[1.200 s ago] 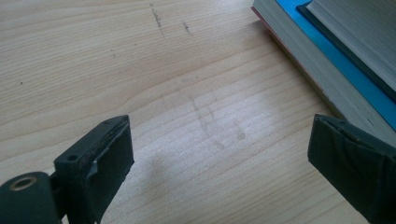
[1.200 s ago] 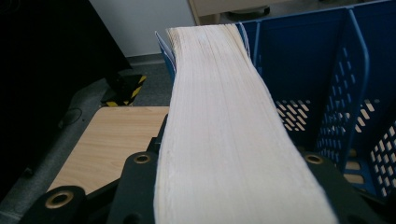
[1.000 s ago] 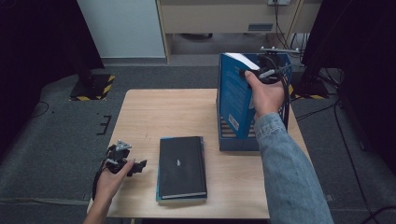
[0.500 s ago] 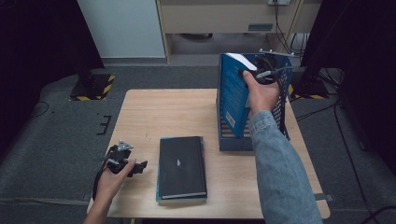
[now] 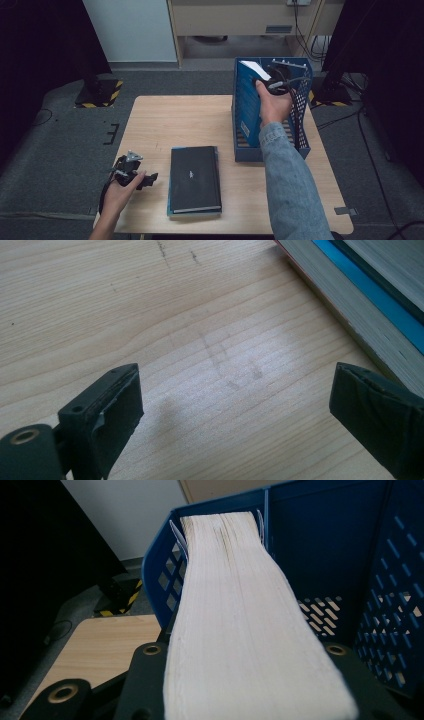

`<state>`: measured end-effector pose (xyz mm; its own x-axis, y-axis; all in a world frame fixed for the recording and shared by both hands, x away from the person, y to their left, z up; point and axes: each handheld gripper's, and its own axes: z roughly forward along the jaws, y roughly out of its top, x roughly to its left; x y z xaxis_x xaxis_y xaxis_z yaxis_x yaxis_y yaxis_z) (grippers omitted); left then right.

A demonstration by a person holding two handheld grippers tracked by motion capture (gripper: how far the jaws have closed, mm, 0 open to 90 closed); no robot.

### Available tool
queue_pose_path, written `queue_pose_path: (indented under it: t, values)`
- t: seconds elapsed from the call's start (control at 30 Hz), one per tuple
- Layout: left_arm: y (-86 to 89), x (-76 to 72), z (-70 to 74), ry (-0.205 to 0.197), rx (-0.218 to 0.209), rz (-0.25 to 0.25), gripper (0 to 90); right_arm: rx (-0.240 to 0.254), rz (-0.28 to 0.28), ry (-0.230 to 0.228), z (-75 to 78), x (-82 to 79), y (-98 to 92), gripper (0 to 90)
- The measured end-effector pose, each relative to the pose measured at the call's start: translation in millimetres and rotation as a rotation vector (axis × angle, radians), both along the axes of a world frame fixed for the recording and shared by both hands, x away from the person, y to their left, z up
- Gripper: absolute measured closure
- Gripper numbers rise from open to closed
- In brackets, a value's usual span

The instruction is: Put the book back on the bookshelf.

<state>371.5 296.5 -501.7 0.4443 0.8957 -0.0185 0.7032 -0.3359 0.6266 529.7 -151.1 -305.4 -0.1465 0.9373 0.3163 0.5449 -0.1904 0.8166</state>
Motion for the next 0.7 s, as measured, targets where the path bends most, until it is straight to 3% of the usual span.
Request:
queue_pose_path:
  t: [0.17,0.5,0.7]
  values:
    - [0.2,0.3,-0.3,0.006,-0.004,-0.006,6.4,-0.007,0.014,0.024,-12.5,3.3,1.7,59.2]
    - [-1.5,0.4,-2.0,0.019,-0.005,-0.014,6.4,-0.016,0.024,0.025,-26.9,2.0,4.4,59.0]
    - [-1.2,1.5,-1.3,0.02,-0.002,-0.026,6.5,-0.011,0.032,0.018,-28.0,1.4,3.1,58.8]
